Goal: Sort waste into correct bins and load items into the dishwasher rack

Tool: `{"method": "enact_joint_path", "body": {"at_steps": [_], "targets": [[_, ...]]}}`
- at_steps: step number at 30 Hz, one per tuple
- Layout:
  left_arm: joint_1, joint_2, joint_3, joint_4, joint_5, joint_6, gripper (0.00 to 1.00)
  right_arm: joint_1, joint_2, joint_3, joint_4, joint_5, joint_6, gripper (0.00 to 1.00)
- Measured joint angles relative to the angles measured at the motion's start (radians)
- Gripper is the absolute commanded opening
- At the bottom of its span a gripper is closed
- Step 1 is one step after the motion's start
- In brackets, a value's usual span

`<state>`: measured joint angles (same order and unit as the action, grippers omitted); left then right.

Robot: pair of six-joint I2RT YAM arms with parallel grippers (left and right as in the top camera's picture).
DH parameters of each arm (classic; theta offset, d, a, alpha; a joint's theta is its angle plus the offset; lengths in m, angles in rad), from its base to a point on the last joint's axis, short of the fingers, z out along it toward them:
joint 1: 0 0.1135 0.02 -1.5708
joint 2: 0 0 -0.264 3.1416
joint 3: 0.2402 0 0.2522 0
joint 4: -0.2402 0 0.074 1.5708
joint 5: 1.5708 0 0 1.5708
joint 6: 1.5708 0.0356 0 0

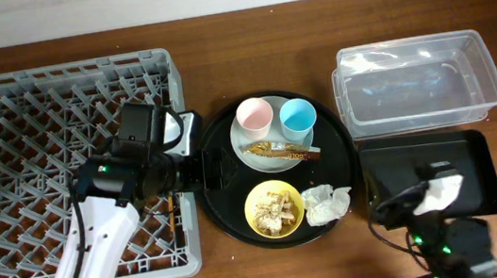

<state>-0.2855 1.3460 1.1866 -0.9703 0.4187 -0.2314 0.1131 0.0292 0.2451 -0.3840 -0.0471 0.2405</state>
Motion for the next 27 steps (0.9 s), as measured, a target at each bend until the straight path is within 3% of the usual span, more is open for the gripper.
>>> {"method": "enact_joint_path", "body": {"at_steps": [3,4,6,7,8,9,14,20,23,27], "targets": [[0.0,0.0,0.002,0.012,0.009,0.0,0.99,0.0,0.161,0.484,-0.354,-0.023,-0.002,0.99],[0.0,-0.001,0.002,0.011,0.011,0.0,0.99,0.0,0.248,0.623,-0.55,-0.034,-0.018,0.99],[0.0,-0.005,0.003,0.008,0.013,0.0,0.99,0.0,0.597,0.98,-0.828,-0.114,-0.072,0.99],[0.0,-0.005,0.003,0.011,0.013,0.0,0.99,-0.001,0.697,1.063,-0.926,-0.164,-0.08,0.96],[0.0,-0.005,0.003,0.012,0.013,0.0,0.99,-0.001,0.764,1.102,-0.966,-0.204,-0.085,0.86],[0.0,-0.005,0.003,0.011,0.013,0.0,0.99,-0.001,0.845,1.122,-0.988,-0.263,-0.09,0.78],[0.0,-0.005,0.003,0.011,0.013,0.0,0.99,-0.001,0.95,1.005,-0.977,-0.272,0.035,0.79],[0.0,-0.005,0.003,0.01,0.016,0.0,0.99,-0.001,0.999,0.603,-0.726,-0.242,0.149,0.72],[0.0,-0.005,0.003,0.011,0.016,0.0,0.99,0.008,1.091,0.586,-0.666,-0.241,0.153,0.72],[0.0,-0.005,0.003,0.009,0.016,0.0,0.99,0.225,1.196,0.585,-0.578,-0.17,0.258,0.77]]}}
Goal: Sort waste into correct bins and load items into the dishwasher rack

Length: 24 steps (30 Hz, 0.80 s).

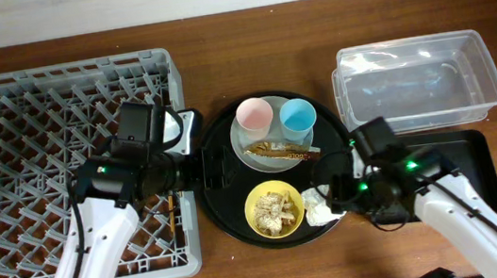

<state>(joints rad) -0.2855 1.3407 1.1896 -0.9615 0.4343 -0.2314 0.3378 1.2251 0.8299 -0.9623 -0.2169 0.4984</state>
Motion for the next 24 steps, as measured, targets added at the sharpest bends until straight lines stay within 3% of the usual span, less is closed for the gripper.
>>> {"method": "enact_joint_path", "body": {"at_steps": [3,11,12,14,18,20,23,24], "targets": [[0.0,-0.001,0.0,0.001,0.0,0.0,0.99,0.156,0.074,-0.002,0.111,0.121,0.09,0.78],[-0.001,-0.002,0.0,0.001,0.0,0.0,0.99,0.166,0.273,-0.002,0.227,0.203,0.13,0.75],[-0.001,-0.002,0.0,0.001,0.0,0.0,1.0,0.166,0.289,-0.002,0.231,0.204,0.13,0.71],[-0.001,-0.002,0.0,0.0,0.0,0.0,0.99,0.166,0.33,-0.002,0.247,0.209,0.131,0.41],[-0.001,-0.002,0.0,0.001,0.0,0.0,0.99,0.166,0.331,0.0,0.23,0.208,0.117,0.04],[-0.001,-0.002,0.0,0.003,0.0,0.0,0.99,0.161,0.302,0.167,0.035,0.19,0.033,0.04],[-0.001,-0.002,0.0,0.001,0.0,0.0,0.99,0.08,0.206,0.548,-0.055,0.253,-0.032,0.04],[-0.001,-0.002,0.0,0.0,0.0,0.0,0.99,0.033,0.185,0.584,-0.049,0.309,-0.038,0.05]]}}
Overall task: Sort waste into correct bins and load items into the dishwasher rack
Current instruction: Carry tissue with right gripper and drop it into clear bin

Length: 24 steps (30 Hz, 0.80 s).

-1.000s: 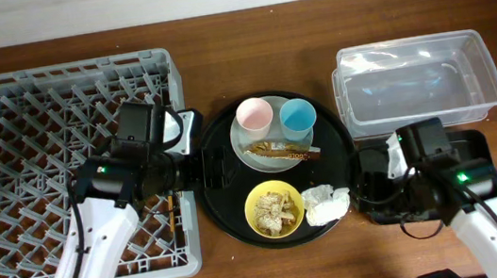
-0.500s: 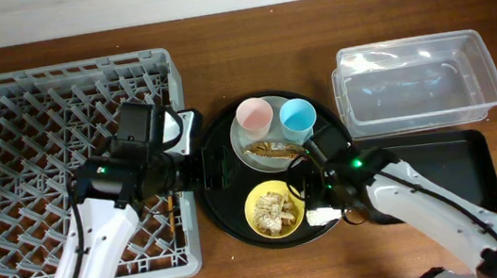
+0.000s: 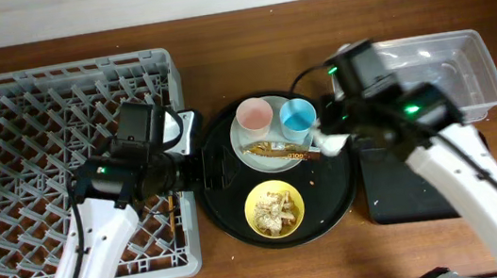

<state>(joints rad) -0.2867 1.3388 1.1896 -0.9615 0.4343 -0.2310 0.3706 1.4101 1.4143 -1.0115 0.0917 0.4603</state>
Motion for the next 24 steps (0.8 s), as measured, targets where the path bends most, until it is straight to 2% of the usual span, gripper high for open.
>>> {"method": "enact_joint_path", "body": {"at_steps": [3,4,5,6,9,11,12,13,14,16,18,20,24], "targets": [[0.0,0.0,0.0,0.0,0.0,0.0,0.99,-0.209,0.069,0.001,0.092,0.188,-0.016,0.05],[0.0,0.0,0.0,0.0,0.0,0.0,0.99,-0.269,0.117,-0.002,0.125,0.215,-0.016,0.11],[0.0,0.0,0.0,0.0,0.0,0.0,0.99,-0.296,0.159,-0.006,0.166,0.226,-0.016,0.75],[0.0,0.0,0.0,0.003,0.0,0.0,0.99,-0.316,0.205,-0.007,0.209,0.23,-0.017,0.99],[0.0,0.0,0.0,0.0,0.0,0.0,0.99,-0.385,0.359,-0.01,0.264,0.234,-0.031,0.99],[0.0,0.0,0.0,0.0,0.0,0.0,0.99,-0.401,0.348,0.04,0.179,0.23,-0.05,1.0],[0.0,0.0,0.0,0.0,0.0,0.0,0.99,-0.402,0.323,0.154,0.01,0.152,-0.055,0.93],[0.0,0.0,0.0,0.002,0.0,0.0,0.99,-0.402,0.288,0.212,-0.064,0.085,-0.063,0.72],[0.0,0.0,0.0,0.002,0.0,0.0,0.99,-0.402,0.256,0.291,-0.215,-0.037,-0.067,0.59],[0.0,0.0,0.0,0.002,0.0,0.0,1.0,-0.402,0.165,0.356,-0.336,-0.247,-0.064,0.58],[0.0,0.0,0.0,0.001,0.0,0.0,0.99,-0.366,0.145,0.357,-0.429,-0.405,-0.043,0.59],[0.0,0.0,0.0,0.001,0.0,0.0,1.0,-0.272,0.147,0.331,-0.417,-0.46,0.033,0.59],[0.0,0.0,0.0,0.001,0.0,0.0,0.99,-0.071,0.148,0.175,-0.22,-0.449,0.18,0.6]]}}
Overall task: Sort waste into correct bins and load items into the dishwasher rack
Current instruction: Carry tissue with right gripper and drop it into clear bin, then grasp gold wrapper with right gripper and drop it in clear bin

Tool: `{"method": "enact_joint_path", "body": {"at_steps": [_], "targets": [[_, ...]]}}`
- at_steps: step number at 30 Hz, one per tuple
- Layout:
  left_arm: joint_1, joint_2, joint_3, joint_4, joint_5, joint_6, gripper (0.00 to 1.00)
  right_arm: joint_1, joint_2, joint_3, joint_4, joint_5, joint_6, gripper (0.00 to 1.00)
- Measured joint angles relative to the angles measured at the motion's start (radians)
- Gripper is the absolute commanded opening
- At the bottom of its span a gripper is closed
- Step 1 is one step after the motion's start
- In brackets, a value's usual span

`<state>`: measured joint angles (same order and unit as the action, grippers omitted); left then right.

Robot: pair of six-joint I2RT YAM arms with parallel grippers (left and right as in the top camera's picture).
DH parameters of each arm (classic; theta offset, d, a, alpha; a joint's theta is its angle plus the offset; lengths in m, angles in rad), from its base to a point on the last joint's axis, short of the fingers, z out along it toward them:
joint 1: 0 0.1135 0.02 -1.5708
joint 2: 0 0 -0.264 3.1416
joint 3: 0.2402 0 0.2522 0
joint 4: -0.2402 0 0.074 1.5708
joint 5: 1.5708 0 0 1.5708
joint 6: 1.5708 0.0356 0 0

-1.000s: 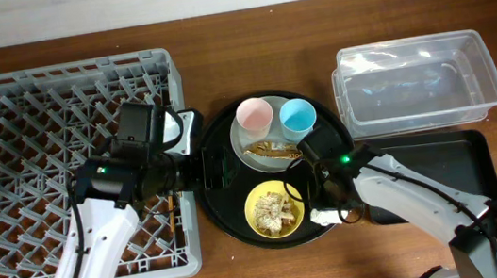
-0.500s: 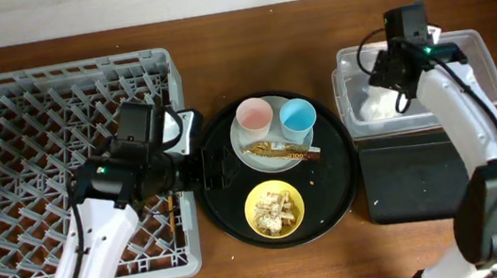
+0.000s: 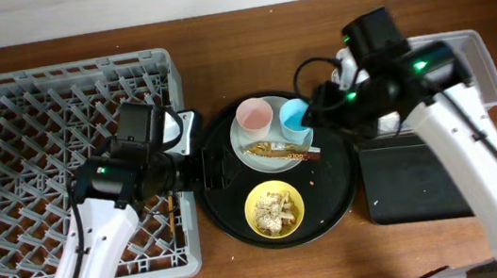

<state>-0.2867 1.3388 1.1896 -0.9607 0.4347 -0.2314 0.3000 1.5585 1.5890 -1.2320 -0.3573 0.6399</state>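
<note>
On the round black tray [image 3: 333, 206] stands a white plate [image 3: 248, 154] with a pink cup [image 3: 253, 115], a blue cup [image 3: 297, 114] and a brown wrapper [image 3: 281, 152]. In front of it is a yellow bowl of food scraps [image 3: 274, 208]. My right gripper [image 3: 329, 113] hangs between the blue cup and the clear bin [image 3: 469, 74]; the arm hides its fingers. A white scrap [image 3: 389, 124] shows under that arm at the bin's near left corner. My left gripper [image 3: 212, 168] rests over the tray's left rim, its jaws unclear.
The grey dishwasher rack fills the left side, with a brown stick [image 3: 174, 211] lying in its right part. A black bin [image 3: 415, 180] sits in front of the clear bin at the right.
My right arm moved up and to the right, from the tray's right side toward the clear bin. The crumpled napkin seen in its fingers is now out of sight. The left arm stayed put.
The crumpled napkin first lay on the tray beside the yellow bowl, with my right arm low by the black bin. Then my right gripper was at the napkin, then held it lifted by the blue cup. Now the arm is at the clear bin's left end.
</note>
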Motion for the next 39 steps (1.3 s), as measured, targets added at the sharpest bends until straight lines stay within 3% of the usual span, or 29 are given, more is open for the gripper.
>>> {"method": "enact_joint_path", "body": {"at_steps": [4,8,11,14,23,31,34,36,39], "targets": [[0.01,-0.002,0.001,0.033,-0.022,-0.06,0.99,0.129,0.007,-0.204,0.23,0.02,0.105,0.6],[0.203,-0.136,0.002,0.008,-0.19,-0.199,0.99,0.247,0.01,-0.415,0.469,0.133,0.327,0.59],[0.239,-0.183,0.004,-0.026,-0.247,-0.215,0.99,0.36,0.026,-0.479,0.571,0.356,0.562,0.5],[0.239,-0.183,0.004,-0.027,-0.26,-0.216,0.99,0.391,0.122,-0.483,0.665,0.489,0.674,0.41],[0.239,-0.183,0.004,-0.027,-0.26,-0.219,0.99,0.391,0.199,-0.483,0.718,0.646,0.76,0.4],[0.239,-0.183,0.004,-0.027,-0.26,-0.219,0.99,0.391,0.261,-0.483,0.731,0.656,0.801,0.4],[0.239,-0.183,0.004,-0.027,-0.26,-0.219,1.0,0.391,0.261,-0.483,0.733,0.658,0.801,0.35],[0.239,-0.183,0.004,-0.027,-0.26,-0.219,0.99,0.391,0.261,-0.483,0.733,0.674,0.804,0.37],[0.239,-0.183,0.004,-0.027,-0.26,-0.219,0.99,0.391,0.27,-0.483,0.736,0.681,0.81,0.48]]}}
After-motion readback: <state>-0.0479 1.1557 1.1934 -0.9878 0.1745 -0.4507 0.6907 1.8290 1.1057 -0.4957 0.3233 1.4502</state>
